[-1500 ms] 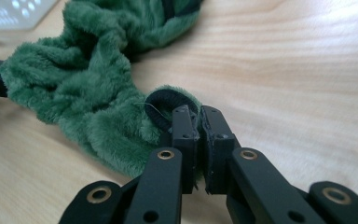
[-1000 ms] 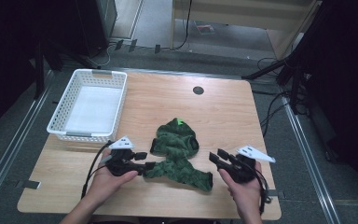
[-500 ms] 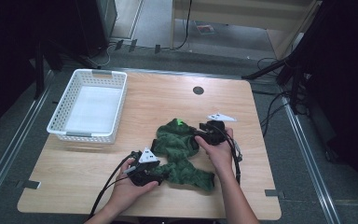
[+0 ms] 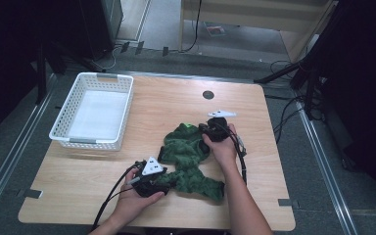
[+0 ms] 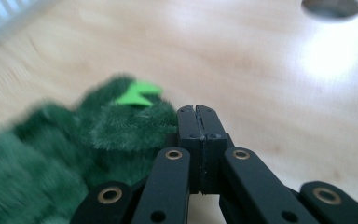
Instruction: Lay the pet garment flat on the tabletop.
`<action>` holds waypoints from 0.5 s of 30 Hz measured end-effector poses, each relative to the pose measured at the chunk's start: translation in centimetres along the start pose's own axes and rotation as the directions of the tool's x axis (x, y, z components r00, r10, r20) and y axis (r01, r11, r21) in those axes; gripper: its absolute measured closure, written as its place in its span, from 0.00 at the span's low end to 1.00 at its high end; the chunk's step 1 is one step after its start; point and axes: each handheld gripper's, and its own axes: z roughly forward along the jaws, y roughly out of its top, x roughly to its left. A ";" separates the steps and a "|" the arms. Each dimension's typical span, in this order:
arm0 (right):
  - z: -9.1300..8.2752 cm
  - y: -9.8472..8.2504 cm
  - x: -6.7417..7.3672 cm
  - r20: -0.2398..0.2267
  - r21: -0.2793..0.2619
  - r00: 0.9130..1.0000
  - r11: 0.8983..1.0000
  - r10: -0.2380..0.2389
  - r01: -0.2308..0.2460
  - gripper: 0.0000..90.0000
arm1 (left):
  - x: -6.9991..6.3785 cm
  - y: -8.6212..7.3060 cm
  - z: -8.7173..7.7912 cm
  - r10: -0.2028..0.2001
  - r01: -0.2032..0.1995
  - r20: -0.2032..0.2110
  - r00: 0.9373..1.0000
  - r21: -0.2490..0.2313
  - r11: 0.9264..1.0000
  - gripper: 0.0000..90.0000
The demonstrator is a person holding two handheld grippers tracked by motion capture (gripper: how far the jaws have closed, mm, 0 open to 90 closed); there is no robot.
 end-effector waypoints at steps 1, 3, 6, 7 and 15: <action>-0.2 0.3 -0.2 -0.021 -0.036 0.999 0.999 0.028 -0.029 1.00 | 0.0 0.0 0.0 0.000 0.000 0.000 1.000 0.002 1.000 0.47; -0.6 0.6 -0.2 -0.024 -0.075 0.999 0.996 0.037 -0.039 1.00 | 0.1 0.0 0.0 -0.002 0.002 0.003 1.000 0.003 1.000 0.47; -1.0 0.7 -0.8 -0.109 -0.059 0.991 0.995 0.076 -0.083 0.94 | 0.3 0.0 0.0 -0.015 0.015 0.015 1.000 -0.003 1.000 0.47; -1.2 0.7 -1.0 -0.144 -0.044 0.985 0.994 0.091 -0.098 0.87 | 0.3 0.0 -0.1 -0.024 0.024 0.024 0.999 -0.006 1.000 0.47; 0.3 1.0 -0.1 -0.046 -0.006 0.998 0.999 0.045 -0.045 0.64 | 0.5 0.0 -0.1 -0.041 0.041 0.039 0.998 -0.011 0.999 0.47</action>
